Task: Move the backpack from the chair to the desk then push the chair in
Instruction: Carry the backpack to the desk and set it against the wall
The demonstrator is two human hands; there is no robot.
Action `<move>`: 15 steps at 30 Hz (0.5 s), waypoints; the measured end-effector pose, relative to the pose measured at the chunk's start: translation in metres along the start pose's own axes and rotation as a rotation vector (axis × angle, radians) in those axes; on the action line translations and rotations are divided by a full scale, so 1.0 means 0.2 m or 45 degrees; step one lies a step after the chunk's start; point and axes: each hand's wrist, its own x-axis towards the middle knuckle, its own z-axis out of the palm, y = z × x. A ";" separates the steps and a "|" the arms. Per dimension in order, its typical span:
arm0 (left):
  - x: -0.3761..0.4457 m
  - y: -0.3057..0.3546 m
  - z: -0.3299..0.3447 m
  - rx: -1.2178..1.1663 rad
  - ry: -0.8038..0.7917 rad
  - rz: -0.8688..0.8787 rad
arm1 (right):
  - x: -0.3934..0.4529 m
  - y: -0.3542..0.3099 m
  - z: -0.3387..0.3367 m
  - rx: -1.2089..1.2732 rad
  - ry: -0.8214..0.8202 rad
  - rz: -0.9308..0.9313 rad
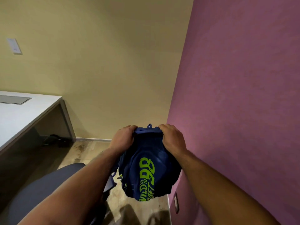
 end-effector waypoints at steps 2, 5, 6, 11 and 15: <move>0.13 -0.09 0.04 0.019 0.025 -0.027 | 0.15 0.04 0.09 0.023 -0.017 -0.019; 0.34 -0.25 0.10 0.052 0.044 -0.069 | 0.40 0.09 0.23 0.046 -0.081 -0.056; 0.40 -0.30 0.11 0.061 0.047 -0.083 | 0.49 0.10 0.28 0.055 -0.105 -0.073; 0.70 -0.54 0.13 0.100 0.043 -0.136 | 0.88 0.13 0.47 0.110 -0.176 -0.138; 0.90 -0.71 0.11 0.116 0.063 -0.183 | 1.17 0.12 0.61 0.140 -0.177 -0.173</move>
